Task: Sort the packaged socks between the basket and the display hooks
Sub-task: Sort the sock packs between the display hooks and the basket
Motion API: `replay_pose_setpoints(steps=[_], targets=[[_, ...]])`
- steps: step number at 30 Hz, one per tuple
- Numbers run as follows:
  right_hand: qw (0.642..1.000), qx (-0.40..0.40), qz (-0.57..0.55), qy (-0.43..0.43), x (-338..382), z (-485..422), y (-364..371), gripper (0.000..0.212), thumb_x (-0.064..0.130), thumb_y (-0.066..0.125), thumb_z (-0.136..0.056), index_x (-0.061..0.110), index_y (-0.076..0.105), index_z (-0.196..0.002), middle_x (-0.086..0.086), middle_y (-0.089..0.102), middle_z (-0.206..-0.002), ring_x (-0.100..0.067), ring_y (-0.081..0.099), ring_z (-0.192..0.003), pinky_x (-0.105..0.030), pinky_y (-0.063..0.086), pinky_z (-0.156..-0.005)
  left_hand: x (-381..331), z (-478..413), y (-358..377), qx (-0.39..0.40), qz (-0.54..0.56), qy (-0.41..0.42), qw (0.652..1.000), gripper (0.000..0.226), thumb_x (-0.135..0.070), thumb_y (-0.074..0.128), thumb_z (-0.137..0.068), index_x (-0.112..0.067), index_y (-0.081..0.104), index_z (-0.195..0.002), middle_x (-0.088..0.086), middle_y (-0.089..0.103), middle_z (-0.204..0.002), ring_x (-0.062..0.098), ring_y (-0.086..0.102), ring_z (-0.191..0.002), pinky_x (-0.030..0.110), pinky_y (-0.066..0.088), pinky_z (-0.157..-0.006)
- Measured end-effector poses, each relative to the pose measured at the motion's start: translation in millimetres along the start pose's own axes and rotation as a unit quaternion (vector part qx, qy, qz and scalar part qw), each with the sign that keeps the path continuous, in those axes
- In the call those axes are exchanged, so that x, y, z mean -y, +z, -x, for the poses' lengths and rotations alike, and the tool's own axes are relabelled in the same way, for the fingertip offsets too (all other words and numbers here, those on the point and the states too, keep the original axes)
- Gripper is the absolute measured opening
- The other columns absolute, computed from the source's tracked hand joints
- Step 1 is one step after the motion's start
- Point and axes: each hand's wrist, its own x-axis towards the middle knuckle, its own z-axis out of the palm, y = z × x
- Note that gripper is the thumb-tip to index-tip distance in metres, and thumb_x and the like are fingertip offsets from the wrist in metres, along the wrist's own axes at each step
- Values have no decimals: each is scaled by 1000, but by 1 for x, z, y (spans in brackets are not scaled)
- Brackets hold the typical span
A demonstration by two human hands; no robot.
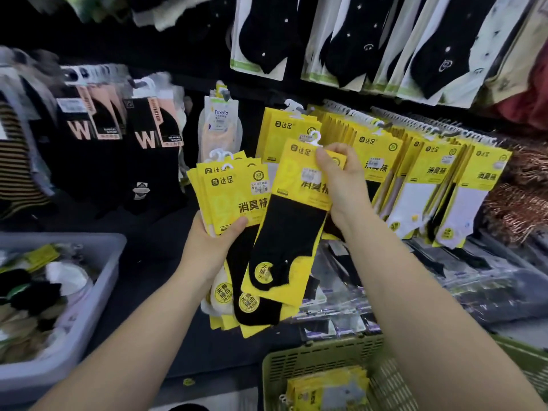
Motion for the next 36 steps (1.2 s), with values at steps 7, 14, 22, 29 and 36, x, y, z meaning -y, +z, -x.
replay_pose_setpoints(steps=[7,14,22,29,36], targets=[[998,-1,45,-36,28,-50,-1,23,19,63,-86,34,71,-70,-3,67,-112,-27,60,-111,-52,46,-98,2,-10,-19,-28,-57,28,998,43,-35,76,-76,-33,54,-113,-14,67,-105,-4,63,-92,13,42,-68],[988,22,145,-51,30,-75,26,13,24,62,-89,29,63,-77,5,64,-100,-19,61,-98,-32,51,-87,2,-12,-36,-28,-96,36,994,40,-37,76,-76,-42,49,-105,-18,66,-100,-5,60,-90,14,41,-69],[984,-85,150,-46,15,-74,37,23,22,68,-85,19,58,-105,-2,51,-122,-9,54,-93,-25,44,-81,-1,-8,-37,-18,-72,38,997,34,-37,75,-75,-42,53,-101,-33,67,-86,-20,60,-80,5,45,-61],[974,104,191,-67,0,16,51,37,44,66,-82,25,48,-109,8,52,-104,-3,51,-90,-21,42,-73,-5,-4,-33,-13,-45,28,998,54,-49,76,-64,-37,54,-112,-19,69,-100,-4,64,-92,16,44,-73],[982,125,132,-46,-12,43,66,54,24,84,-67,21,45,-104,1,68,-92,-14,68,-84,-35,56,-75,-4,0,-17,18,15,19,1000,70,-57,78,-46,-35,56,-108,-15,72,-102,1,68,-93,20,50,-76]])
